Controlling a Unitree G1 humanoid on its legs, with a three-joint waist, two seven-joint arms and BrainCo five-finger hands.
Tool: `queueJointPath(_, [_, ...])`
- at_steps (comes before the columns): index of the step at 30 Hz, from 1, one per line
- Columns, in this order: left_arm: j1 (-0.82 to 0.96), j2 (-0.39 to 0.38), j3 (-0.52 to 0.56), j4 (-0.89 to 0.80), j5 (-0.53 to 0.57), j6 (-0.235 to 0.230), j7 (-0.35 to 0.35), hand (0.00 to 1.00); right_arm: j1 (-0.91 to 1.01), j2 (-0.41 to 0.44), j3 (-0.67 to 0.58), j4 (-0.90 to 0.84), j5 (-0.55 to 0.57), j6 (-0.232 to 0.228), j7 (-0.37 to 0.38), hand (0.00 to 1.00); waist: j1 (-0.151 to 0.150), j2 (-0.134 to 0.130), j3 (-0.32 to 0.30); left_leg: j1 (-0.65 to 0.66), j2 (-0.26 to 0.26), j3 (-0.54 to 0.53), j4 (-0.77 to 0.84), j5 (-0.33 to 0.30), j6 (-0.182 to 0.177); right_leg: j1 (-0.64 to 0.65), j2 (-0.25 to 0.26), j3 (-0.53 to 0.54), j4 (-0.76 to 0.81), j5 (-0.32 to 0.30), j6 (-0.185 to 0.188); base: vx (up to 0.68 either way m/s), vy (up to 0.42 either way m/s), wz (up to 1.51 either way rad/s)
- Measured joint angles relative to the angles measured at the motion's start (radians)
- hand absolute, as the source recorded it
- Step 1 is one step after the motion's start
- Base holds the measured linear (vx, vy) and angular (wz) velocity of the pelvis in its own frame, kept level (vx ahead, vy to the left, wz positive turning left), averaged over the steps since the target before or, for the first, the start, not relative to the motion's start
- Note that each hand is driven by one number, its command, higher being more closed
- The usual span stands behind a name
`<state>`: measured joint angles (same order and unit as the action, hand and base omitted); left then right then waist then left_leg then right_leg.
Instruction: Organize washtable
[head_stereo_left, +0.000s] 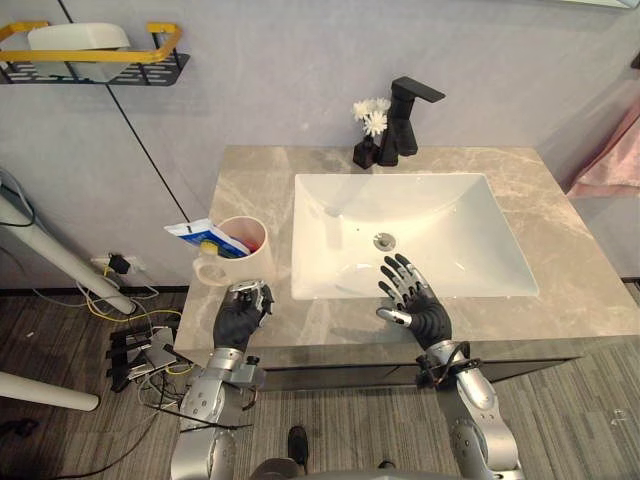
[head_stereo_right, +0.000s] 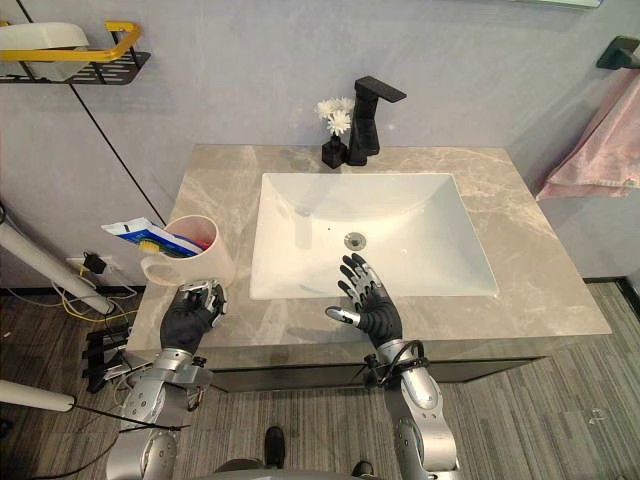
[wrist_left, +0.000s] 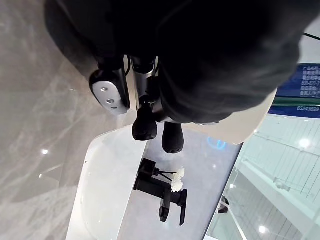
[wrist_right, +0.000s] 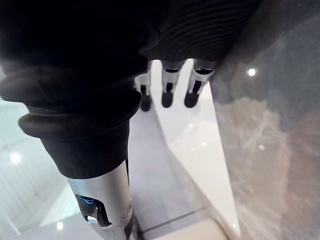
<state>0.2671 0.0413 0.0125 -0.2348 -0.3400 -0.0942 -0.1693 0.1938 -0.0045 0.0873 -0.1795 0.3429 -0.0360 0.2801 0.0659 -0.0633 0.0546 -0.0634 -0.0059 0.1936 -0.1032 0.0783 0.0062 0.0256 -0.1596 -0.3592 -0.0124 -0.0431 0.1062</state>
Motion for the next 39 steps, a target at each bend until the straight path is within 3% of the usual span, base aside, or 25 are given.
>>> queueJointPath(14, [-0.035,-0.008,0.013,-0.001,0.119,0.004,0.05,1.0,-0.001,0.0,-0.001,-0.001,-0.001,-0.004,0.001,0.0,-0.003,-0.003,0.011,0.0,0.001,0.007,0.0,0.0,0.0,-0.008,0.0,0.007,0.009,0.0,0.0,0.0,0.0,-0.01])
queueJointPath(21, [-0.075,-0.002,0.146,-0.001,0.208,0.028,0.072,1.0,-0.005,0.0,-0.012,-0.003,-0.001,0.002,0.008,0.0,-0.009,-0.004,0.028,0.006,0.002,0.031,0.0,-0.008,0.005,-0.017,0.001,0.028,0.018,0.0,0.0,0.0,0.007,-0.08])
queueJointPath(27, [-0.113,0.049,0.266,0.001,0.268,0.048,0.095,1.0,0.01,0.0,-0.022,-0.003,0.0,0.001,0.024,0.0,-0.023,-0.004,0.028,0.01,0.003,0.044,0.0,-0.013,0.005,-0.018,0.001,0.038,0.018,0.001,-0.001,0.03,0.012,-0.06])
queueJointPath(39, [-0.164,0.082,0.275,0.039,0.284,0.054,0.104,1.0,0.018,-0.001,-0.039,-0.004,0.0,-0.004,0.029,0.0,-0.024,0.009,0.03,0.017,0.004,0.054,0.0,-0.02,0.006,-0.013,0.001,0.047,0.018,0.006,-0.003,0.02,0.006,-0.04])
